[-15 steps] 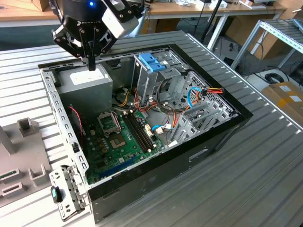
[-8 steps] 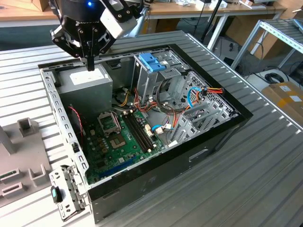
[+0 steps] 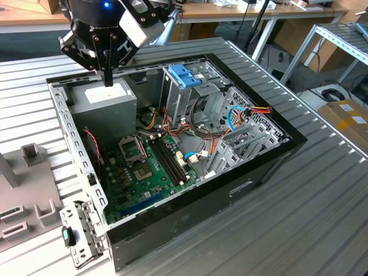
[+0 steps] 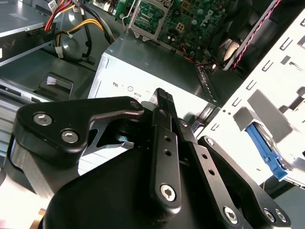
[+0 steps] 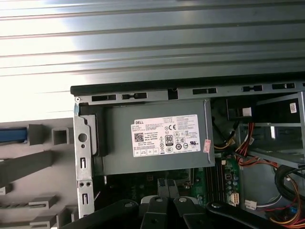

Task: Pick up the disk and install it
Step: 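Reach for the disk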

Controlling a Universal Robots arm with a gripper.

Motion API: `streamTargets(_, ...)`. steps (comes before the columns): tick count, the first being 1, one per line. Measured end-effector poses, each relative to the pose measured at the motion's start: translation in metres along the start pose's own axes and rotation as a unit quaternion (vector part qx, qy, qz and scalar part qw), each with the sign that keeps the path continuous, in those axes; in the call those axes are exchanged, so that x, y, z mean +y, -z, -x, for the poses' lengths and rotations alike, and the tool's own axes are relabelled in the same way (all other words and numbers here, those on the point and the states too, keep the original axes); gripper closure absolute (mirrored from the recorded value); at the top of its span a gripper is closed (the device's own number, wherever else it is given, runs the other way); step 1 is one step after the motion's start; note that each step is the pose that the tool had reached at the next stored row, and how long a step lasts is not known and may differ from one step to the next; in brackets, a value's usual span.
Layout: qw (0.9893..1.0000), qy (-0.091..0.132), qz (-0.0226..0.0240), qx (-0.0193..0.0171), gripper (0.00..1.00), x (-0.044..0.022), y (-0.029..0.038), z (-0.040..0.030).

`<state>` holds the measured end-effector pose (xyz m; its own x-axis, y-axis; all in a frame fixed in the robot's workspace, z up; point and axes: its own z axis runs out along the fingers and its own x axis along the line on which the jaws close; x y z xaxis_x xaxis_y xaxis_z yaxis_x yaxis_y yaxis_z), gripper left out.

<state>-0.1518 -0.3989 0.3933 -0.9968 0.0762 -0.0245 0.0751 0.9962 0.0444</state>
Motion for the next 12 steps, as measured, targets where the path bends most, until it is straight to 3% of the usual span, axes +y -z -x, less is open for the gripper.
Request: streamTargets(12, 1.0, 0.0, 0.0, 0.0, 0.9, -0.0004, 0.0002, -0.0058)
